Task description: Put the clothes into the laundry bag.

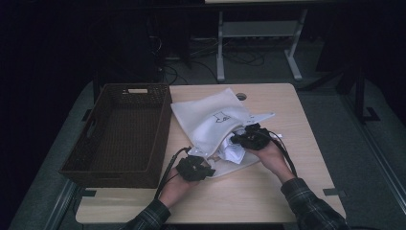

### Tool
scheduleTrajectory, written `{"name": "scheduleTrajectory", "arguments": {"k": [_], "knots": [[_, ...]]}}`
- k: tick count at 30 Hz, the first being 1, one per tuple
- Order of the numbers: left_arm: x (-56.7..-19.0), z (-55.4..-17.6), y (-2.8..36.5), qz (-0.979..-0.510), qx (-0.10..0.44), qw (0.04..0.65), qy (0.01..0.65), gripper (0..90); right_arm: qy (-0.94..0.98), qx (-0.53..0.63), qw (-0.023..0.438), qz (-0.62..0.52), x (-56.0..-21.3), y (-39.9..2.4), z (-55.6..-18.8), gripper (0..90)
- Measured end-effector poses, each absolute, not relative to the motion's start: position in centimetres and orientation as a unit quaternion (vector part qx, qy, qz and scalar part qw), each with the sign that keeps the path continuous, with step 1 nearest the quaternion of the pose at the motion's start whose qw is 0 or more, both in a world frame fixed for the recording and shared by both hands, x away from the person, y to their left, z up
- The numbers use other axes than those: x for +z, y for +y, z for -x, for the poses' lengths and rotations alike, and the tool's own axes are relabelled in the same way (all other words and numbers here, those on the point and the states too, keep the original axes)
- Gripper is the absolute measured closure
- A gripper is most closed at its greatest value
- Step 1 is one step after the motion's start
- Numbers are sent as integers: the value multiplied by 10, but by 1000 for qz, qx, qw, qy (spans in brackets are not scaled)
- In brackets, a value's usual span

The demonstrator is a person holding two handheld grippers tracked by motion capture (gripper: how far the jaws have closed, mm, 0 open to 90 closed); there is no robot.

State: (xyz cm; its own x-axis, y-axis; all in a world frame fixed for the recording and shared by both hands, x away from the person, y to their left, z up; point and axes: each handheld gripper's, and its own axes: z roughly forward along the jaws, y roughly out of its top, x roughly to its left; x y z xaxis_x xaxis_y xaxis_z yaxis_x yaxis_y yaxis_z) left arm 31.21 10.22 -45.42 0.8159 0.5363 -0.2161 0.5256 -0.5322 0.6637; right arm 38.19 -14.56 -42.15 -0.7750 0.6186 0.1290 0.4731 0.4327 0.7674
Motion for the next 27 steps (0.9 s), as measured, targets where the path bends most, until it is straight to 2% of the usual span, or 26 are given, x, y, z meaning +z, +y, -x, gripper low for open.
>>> {"name": "scheduleTrajectory", "arguments": {"k": [20,22,27], "knots": [[-455,-312,101,-875,2,377,304,857,842,410,110,-332,-439,-111,-411,876],[-455,-312,102,-874,2,378,304,856,843,407,108,-334,-437,-113,-409,834],[-454,-312,103,-874,3,379,304,855,848,402,98,-332,-429,-124,-399,616]]}}
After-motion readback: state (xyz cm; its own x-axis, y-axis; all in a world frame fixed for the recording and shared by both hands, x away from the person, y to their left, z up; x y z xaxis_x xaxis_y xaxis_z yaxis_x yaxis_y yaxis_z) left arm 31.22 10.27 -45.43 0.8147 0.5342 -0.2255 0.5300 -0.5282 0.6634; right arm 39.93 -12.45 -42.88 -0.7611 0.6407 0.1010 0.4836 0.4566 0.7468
